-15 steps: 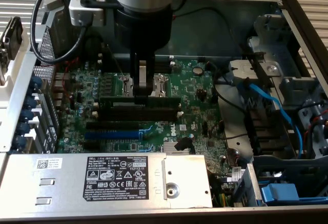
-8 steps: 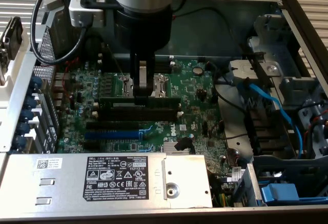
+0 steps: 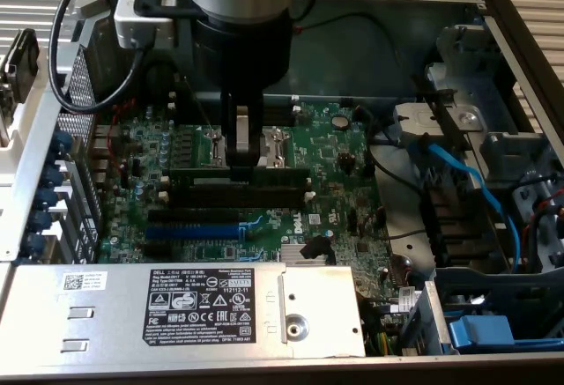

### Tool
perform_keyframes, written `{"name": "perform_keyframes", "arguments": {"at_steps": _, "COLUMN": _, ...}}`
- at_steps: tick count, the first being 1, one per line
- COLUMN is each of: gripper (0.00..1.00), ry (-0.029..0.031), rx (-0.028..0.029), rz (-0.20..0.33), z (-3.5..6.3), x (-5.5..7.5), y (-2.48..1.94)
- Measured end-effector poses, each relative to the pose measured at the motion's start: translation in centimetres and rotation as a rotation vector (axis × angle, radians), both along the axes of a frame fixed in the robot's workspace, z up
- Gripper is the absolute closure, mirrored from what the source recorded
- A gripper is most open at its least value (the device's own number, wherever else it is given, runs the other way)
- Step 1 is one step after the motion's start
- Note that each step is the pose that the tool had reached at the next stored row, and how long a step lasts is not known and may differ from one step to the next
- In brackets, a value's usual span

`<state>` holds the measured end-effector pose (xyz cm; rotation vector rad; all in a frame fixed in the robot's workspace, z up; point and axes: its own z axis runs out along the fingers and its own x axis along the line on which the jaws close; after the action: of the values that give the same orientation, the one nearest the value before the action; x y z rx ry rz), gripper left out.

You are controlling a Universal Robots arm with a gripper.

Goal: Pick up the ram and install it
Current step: 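Insert the ram into the slot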

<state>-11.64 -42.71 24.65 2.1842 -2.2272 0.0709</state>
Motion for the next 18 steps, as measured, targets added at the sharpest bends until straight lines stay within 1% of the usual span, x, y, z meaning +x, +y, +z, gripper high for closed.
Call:
{"name": "perform_keyframes", "arguments": {"at_steps": 2, "gripper": 0.87, "ry": -0.0021, "rx": -0.0001, "rz": 0.000, "z": -0.01, "x": -0.01, "y": 0.00}}
{"name": "perform_keyframes", "arguments": {"at_steps": 4, "gripper": 0.87, "ry": -0.0059, "rx": -0.0001, "rz": -0.001, "z": -0.04, "x": -0.04, "y": 0.04}}
{"name": "perform_keyframes", "arguments": {"at_steps": 7, "gripper": 0.87, "ry": -0.0151, "rx": 0.0001, "rz": -0.001, "z": -0.10, "x": -0.17, "y": 0.06}}
{"name": "perform_keyframes", "arguments": {"at_steps": 9, "gripper": 0.87, "ry": -0.0195, "rx": 0.0000, "rz": -0.002, "z": -0.18, "x": -0.25, "y": 0.06}}
{"name": "perform_keyframes", "arguments": {"at_steps": 16, "gripper": 0.87, "ry": -0.0197, "rx": 0.0005, "rz": -0.003, "z": -0.39, "x": -0.37, "y": 0.05}}
{"name": "perform_keyframes", "arguments": {"at_steps": 18, "gripper": 0.87, "ry": -0.0198, "rx": 0.0031, "rz": -0.003, "z": -0.40, "x": -0.38, "y": 0.05}}
